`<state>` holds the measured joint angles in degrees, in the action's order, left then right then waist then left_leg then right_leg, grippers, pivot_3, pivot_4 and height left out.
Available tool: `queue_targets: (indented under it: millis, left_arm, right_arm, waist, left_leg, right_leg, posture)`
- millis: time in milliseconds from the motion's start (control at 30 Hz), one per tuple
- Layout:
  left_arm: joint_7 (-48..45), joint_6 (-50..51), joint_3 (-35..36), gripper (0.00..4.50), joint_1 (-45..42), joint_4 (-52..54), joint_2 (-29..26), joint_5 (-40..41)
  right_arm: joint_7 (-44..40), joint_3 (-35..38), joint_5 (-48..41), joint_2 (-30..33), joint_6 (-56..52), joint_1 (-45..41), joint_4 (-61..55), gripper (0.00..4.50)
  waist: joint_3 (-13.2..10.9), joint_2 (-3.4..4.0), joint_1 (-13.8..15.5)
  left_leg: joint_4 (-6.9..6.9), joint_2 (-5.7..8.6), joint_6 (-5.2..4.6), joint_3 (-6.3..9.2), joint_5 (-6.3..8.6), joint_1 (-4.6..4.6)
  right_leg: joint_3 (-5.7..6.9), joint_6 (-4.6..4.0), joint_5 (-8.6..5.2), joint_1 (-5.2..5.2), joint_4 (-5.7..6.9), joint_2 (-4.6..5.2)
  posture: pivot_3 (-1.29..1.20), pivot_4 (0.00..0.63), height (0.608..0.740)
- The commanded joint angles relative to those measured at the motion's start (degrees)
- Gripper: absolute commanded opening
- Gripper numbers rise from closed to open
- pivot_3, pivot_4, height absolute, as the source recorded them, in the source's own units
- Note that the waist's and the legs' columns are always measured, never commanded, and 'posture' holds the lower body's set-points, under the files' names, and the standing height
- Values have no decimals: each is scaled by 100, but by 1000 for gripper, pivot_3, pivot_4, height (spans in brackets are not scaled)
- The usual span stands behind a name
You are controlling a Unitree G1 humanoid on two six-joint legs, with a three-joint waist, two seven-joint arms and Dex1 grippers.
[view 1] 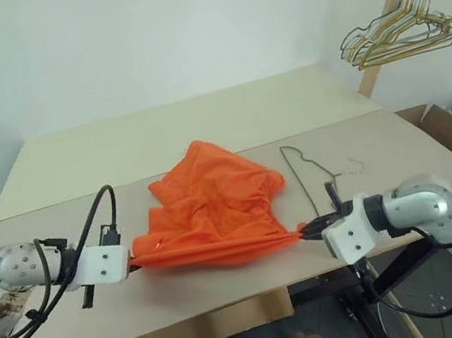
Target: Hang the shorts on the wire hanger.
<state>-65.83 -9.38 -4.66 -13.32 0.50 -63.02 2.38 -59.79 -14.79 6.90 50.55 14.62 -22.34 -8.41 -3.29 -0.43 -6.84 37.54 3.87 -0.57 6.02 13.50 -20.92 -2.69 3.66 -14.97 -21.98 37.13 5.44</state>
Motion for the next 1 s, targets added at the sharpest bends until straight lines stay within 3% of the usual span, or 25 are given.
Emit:
queue_targets:
  millis: [33,100,167,233,300,367,500,600,767,900,1000]
  left_arm:
    - [747,497,-60,32,-1797,-1060,563,-503]
    - [1284,507,-238,32,-3072,-2193,1034,-960]
    - [2217,351,-488,32,-4417,-3685,1470,-1559]
    - [4202,193,-876,32,-6040,-5435,1898,-2427]
    - [5778,107,-1076,32,-7176,-6585,2185,-2895]
    - [6845,84,-1069,32,-7879,-7170,2336,-3024]
    - [8161,-110,-1124,32,-8575,-7586,2322,-3292]
    - [8329,-499,-1222,32,-8525,-7618,2275,-3428]
    - [7340,-1524,-1192,32,-7402,-7355,2252,-3225]
    - [5938,-2181,-857,32,-5827,-6364,2069,-2524]
    - [4540,-1821,-532,32,-4027,-4472,1742,-1642]
  right_arm:
    - [972,141,566,-786,-872,-1710,1226,0]
    - [1623,98,985,-1319,-1171,-2856,2337,0]
    - [2450,-123,1548,-1620,-987,-3999,3837,0]
    - [3951,-247,1991,-2031,-875,-5321,5637,0]
    - [5286,-157,2084,-2341,-759,-6218,6847,0]
    - [6221,-24,2049,-2456,-447,-6698,7471,0]
    - [7305,71,1991,-2428,293,-6903,7860,0]
    - [7362,-134,2124,-2293,946,-6522,7818,0]
    - [6609,-631,2426,-1927,2343,-5300,7585,0]
    - [5883,-977,2563,-1664,3415,-4474,7340,0]
    - [5424,-1144,2591,-1579,3945,-4060,7131,0]
  waist:
    - [2,-2,-15]
    - [1,-5,-49]
    - [8,-13,-94]
    - [20,-23,-158]
    - [30,-39,-264]
    - [37,-50,-377]
    - [37,-50,-573]
    - [37,-50,-698]
    - [42,-48,-783]
    - [43,-47,-884]
    - [43,-46,-1073]
  left_leg:
    - [7,-5,1,1,0,-12]
    - [26,14,13,5,-8,-14]
    - [25,15,35,22,-23,-43]
    - [17,20,71,25,-40,-62]
    - [20,30,74,24,-42,-150]
    - [30,56,68,18,-40,-238]
    - [15,124,37,26,-23,-268]
    - [-10,149,15,25,-11,-264]
    - [33,167,-5,16,-19,-219]
    - [28,200,-68,19,-4,-121]
    - [26,196,-71,22,-3,-81]
  right_leg:
    - [1,0,7,-8,-2,-9]
    - [7,-50,58,-8,-1,-16]
    - [17,-41,66,-34,-8,-14]
    - [20,-36,59,-61,-1,-3]
    - [18,-35,60,-140,2,23]
    - [12,-34,61,-258,60,64]
    - [1,-19,54,-340,95,128]
    - [-5,-2,44,-341,88,151]
    - [-3,32,26,-265,85,161]
    - [-5,48,31,-183,99,188]
    - [-9,50,31,-140,92,188]
  posture:
    - [-147,0,740]
    - [-150,0,740]
    - [-155,0,740]
    - [-157,0,740]
    - [-149,0,740]
    - [-148,0,740]
    - [-157,0,740]
    - [-163,0,740]
    - [-172,0,740]
    - [-176,2,740]
    - [-176,17,740]
